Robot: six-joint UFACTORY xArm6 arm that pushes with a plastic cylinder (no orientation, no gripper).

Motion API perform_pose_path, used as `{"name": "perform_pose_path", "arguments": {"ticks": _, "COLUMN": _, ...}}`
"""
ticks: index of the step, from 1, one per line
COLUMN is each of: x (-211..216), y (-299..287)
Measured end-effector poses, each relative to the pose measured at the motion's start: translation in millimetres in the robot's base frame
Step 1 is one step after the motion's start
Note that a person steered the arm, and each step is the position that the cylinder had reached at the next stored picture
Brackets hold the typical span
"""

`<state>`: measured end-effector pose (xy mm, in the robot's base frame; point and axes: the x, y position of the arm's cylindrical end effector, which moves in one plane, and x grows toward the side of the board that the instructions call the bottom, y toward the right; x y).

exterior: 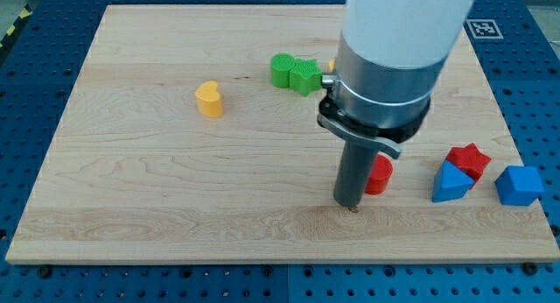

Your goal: Slide the blue cube and blue triangle closer to red circle

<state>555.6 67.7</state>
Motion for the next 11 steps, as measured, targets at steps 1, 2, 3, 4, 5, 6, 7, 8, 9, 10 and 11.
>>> {"name": "perform_pose_path", "arguments": {"ticks": 1, "x": 6.3, "y": 0.3}}
{"name": "perform_pose_path", "arguments": {"ticks": 2, "x": 28.4, "y": 23.9}}
{"name": "perform_pose_path", "arguments": {"ticks": 3, "x": 26.4, "y": 93.8}}
{"name": "perform_pose_path", "arguments": {"ticks": 4, "x": 20.0, "y": 172.5}}
{"name": "perform_pose_path", "arguments": {"ticks": 5, "x": 30.6, "y": 185.1}}
{"name": "perform_pose_path", "arguments": {"ticks": 6, "x": 53.6, "y": 201.3}}
{"name": "perform_pose_path", "arguments": {"ticks": 7, "x": 60.7, "y": 244.8}}
{"name": "perform_pose_path", "arguments": {"ticks": 8, "x": 32.0, "y": 263.3}}
{"name": "perform_pose_path", "arguments": {"ticks": 9, "x": -2.8, "y": 262.5}}
{"name": "perform_pose_path", "arguments": {"ticks": 10, "x": -3.0, "y": 262.4}}
{"name": "perform_pose_path", "arguments": {"ticks": 11, "x": -2.9, "y": 255.4}}
